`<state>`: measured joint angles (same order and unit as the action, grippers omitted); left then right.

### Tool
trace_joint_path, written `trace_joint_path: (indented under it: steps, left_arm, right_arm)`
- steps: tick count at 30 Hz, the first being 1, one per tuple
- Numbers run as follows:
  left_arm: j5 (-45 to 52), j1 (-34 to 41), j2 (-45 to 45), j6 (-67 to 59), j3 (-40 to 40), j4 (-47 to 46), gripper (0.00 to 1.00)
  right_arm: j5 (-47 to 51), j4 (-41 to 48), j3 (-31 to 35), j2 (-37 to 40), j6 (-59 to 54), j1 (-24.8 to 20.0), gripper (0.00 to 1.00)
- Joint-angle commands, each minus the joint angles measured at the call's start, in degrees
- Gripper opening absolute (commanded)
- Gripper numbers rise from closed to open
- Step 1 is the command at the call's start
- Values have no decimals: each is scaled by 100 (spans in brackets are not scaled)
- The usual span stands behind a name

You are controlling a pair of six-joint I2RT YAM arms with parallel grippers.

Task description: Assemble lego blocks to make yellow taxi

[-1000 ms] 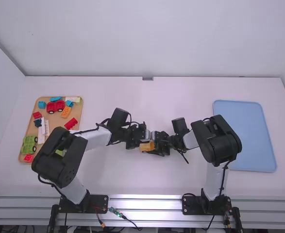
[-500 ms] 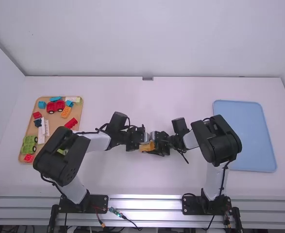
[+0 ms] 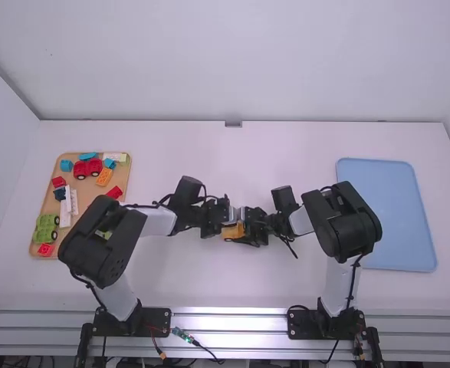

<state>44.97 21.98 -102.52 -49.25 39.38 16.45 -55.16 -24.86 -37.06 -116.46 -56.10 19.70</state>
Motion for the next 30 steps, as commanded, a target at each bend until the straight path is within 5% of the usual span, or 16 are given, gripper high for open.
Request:
trace_joint_path:
  steps: [1, 16, 30]
  left_arm:
    - [-791, 11, -164, -70, -151, -284, 2]
    - [-1484, -61, 160, -22, -151, -754, 2]
    - [-920, -24, 393, -291, -164, -1005, 2]
  right_arm:
    - [-33, 26, -11, -87, -33, 15, 62]
    - [-33, 28, -11, -87, -33, 17, 62]
    - [-35, 4, -11, -87, -33, 17, 62]
